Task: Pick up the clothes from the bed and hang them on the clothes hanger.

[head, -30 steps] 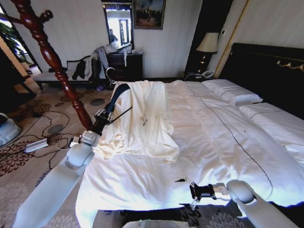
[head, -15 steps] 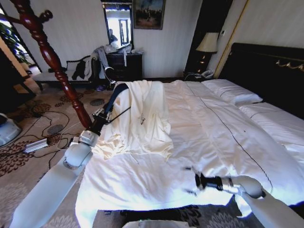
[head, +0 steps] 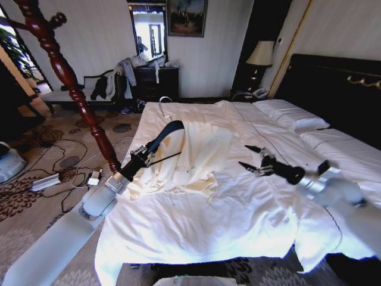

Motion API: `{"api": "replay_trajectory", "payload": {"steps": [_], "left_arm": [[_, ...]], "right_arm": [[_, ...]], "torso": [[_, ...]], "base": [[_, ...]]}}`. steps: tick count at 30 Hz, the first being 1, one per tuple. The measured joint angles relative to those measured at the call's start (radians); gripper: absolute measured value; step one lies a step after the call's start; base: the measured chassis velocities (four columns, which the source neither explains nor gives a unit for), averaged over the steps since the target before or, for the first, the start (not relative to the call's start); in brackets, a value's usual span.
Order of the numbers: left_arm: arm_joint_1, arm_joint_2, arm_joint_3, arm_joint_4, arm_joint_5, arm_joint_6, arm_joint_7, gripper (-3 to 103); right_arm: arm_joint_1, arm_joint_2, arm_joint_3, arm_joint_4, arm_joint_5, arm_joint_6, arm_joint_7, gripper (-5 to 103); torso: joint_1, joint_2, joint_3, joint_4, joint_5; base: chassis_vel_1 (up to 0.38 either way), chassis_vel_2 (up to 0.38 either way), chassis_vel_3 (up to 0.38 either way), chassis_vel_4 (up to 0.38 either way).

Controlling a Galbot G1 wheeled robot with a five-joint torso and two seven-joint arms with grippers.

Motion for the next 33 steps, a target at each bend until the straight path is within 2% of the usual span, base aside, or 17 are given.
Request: {"api": "replay_trajectory", "payload": {"steps": [3, 10, 13, 20, 28, 29, 32, 33], "left_arm": [[0.003, 0.009, 0.005, 0.004, 0.033, -0.032, 0.029, 19], [-0.001, 0.025, 0.009, -0.005, 0.070, -0.059, 0.070, 19], [-0.008, 0.055, 0.017, -0.021, 0.080, -0.068, 0.095, 19], [-0.031, 0.092, 0.032, -0.038, 0.099, -0.074, 0.115, 19], [-0.045, 0.106, 0.047, -0.055, 0.065, -0.048, 0.117, 19], [-0.047, 0.110, 0.048, -0.055, 0.064, -0.048, 0.117, 19], [-0.050, 0.114, 0.049, -0.055, 0.062, -0.047, 0.117, 19], [-0.051, 0.116, 0.049, -0.055, 0.059, -0.047, 0.117, 19]], "right_arm": [[0.009, -0.055, 0.012, -0.035, -0.015, -0.025, -0.037, 100], [0.019, -0.071, -0.013, -0.053, -0.062, -0.039, -0.059, 100], [0.009, -0.082, -0.030, -0.049, -0.082, -0.051, -0.060, 100], [-0.002, -0.084, -0.055, -0.009, -0.079, -0.098, -0.094, 100], [-0.018, -0.083, -0.098, 0.057, -0.039, -0.137, -0.038, 100], [-0.019, -0.084, -0.101, 0.059, -0.037, -0.142, -0.037, 103], [-0.020, -0.086, -0.105, 0.059, -0.036, -0.149, -0.035, 100], [-0.020, -0.086, -0.106, 0.059, -0.036, -0.151, -0.034, 95]], "torso": [[0.000, 0.000, 0.000, 0.0008, -0.0003], [0.000, 0.000, 0.000, 0.0002, 0.0002], [0.000, 0.000, 0.000, 0.0006, -0.0001], [0.000, 0.000, 0.000, 0.0005, -0.0001], [0.000, 0.000, 0.000, 0.0005, -0.0003], [0.000, 0.000, 0.000, 0.0005, -0.0002], [0.000, 0.000, 0.000, 0.0004, -0.0002], [0.000, 0.000, 0.000, 0.0005, -0.0002]], "base": [[0.000, 0.000, 0.000, 0.000], [0.000, 0.000, 0.000, 0.000], [0.000, 0.000, 0.000, 0.000], [0.000, 0.000, 0.000, 0.000], [0.000, 0.000, 0.000, 0.000], [0.000, 0.000, 0.000, 0.000], [0.000, 0.000, 0.000, 0.000], [0.000, 0.000, 0.000, 0.000]]}}
